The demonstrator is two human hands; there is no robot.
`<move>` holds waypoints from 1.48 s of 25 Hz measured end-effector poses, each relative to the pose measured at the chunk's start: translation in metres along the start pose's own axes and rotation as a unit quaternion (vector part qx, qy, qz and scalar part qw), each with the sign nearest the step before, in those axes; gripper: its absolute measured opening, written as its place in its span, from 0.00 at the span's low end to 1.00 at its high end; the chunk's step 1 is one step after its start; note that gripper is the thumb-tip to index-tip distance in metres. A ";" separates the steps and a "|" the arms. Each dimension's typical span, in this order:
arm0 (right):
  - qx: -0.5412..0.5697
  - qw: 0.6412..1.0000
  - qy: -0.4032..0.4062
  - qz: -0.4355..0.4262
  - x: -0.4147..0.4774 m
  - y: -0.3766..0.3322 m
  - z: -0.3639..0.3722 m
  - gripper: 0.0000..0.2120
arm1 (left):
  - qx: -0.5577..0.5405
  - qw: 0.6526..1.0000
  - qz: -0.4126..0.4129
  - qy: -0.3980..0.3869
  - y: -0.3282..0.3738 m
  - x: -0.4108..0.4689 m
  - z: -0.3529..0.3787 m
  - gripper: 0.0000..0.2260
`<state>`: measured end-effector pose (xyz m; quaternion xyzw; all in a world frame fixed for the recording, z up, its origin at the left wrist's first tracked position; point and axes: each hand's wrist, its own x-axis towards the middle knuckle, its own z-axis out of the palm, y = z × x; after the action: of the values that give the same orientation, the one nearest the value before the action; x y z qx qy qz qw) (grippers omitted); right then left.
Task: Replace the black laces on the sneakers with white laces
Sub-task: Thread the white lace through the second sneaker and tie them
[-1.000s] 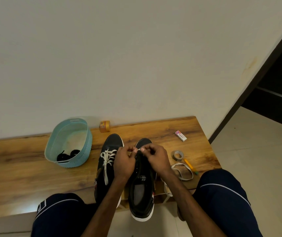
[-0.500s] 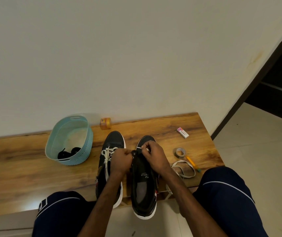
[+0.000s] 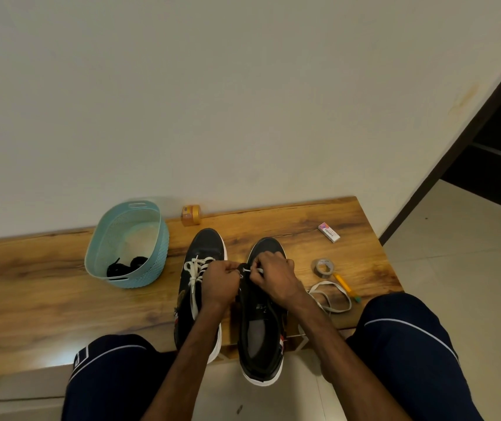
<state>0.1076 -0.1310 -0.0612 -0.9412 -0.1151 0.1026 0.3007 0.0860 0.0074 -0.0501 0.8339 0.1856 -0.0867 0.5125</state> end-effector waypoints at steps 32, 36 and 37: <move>0.041 0.985 0.100 0.134 -0.068 0.002 0.024 0.38 | 0.426 0.895 0.129 0.030 0.004 -0.032 0.004 0.11; 0.019 0.985 0.099 0.139 -0.066 -0.001 0.026 0.39 | 0.018 0.980 0.175 0.096 0.017 -0.041 -0.027 0.11; 0.024 0.985 0.101 0.140 -0.066 -0.001 0.025 0.38 | -0.080 0.973 0.181 0.115 0.021 -0.045 -0.036 0.11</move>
<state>0.0379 -0.1350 -0.0727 -0.9459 0.0508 0.0510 0.3165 0.0520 0.0213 -0.0010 0.8146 0.0953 0.1192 0.5596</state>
